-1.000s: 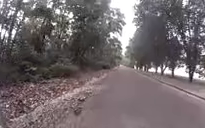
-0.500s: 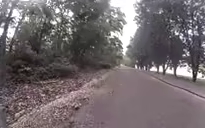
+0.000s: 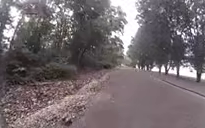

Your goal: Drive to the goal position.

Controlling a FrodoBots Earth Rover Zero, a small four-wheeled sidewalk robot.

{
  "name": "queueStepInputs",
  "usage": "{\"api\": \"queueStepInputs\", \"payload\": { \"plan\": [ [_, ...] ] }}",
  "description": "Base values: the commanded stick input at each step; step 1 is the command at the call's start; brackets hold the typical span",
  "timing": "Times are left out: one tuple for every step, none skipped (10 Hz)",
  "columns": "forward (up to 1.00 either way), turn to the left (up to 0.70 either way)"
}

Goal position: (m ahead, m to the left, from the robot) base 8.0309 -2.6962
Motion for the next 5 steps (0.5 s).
{"api": "queueStepInputs", "payload": {
  "plan": [
    [0.70, -0.35],
    [0.70, -0.35],
    [0.70, -0.35],
    [0.70, -0.35],
    [0.70, -0.35]
  ]
}}
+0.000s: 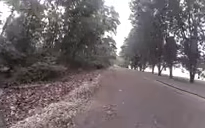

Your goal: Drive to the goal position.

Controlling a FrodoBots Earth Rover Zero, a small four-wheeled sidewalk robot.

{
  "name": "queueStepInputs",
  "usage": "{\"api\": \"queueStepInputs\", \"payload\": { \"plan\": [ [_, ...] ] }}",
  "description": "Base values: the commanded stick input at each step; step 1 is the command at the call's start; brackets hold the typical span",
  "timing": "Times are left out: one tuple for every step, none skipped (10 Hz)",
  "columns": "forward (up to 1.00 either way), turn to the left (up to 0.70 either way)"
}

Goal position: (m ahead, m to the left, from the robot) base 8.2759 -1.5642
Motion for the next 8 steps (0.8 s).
{"api": "queueStepInputs", "payload": {
  "plan": [
    [0.70, -0.21],
    [0.70, -0.03],
    [0.70, 0.00],
    [0.70, 0.00],
    [0.70, 0.00],
    [0.70, 0.00],
    [0.70, 0.00],
    [0.70, 0.00]
  ]
}}
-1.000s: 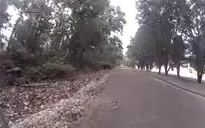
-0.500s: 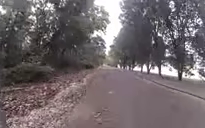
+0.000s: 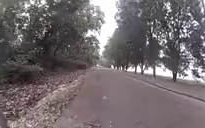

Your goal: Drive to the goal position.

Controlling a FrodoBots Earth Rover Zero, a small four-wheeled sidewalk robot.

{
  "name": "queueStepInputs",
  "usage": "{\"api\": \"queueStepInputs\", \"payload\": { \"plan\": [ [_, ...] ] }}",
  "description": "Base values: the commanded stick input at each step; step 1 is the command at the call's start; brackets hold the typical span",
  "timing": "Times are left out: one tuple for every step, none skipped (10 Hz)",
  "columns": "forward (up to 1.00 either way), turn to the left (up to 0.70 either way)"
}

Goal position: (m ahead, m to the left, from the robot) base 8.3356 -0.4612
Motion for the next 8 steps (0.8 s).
{"api": "queueStepInputs", "payload": {
  "plan": [
    [0.70, 0.00],
    [0.70, 0.00],
    [0.70, 0.00],
    [0.70, 0.00],
    [0.70, 0.00],
    [0.70, 0.00],
    [0.70, 0.00],
    [0.70, 0.00]
  ]
}}
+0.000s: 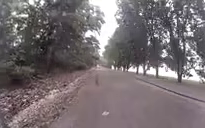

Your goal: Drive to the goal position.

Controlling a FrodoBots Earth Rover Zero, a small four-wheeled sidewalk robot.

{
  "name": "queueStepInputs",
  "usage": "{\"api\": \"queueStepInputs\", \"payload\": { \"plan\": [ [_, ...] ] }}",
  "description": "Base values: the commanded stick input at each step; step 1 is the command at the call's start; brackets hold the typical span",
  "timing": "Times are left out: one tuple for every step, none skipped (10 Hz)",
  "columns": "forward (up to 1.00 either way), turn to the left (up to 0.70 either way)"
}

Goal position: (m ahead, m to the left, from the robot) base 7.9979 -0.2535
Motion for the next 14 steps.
{"api": "queueStepInputs", "payload": {
  "plan": [
    [0.70, 0.00],
    [0.70, 0.00],
    [0.70, 0.00],
    [0.70, 0.00],
    [0.70, -0.30],
    [0.70, -0.33],
    [0.70, -0.33],
    [0.70, -0.33],
    [0.70, -0.33],
    [0.70, -0.19],
    [0.70, 0.00],
    [0.70, 0.00],
    [0.70, 0.00],
    [0.70, 0.00]
  ]
}}
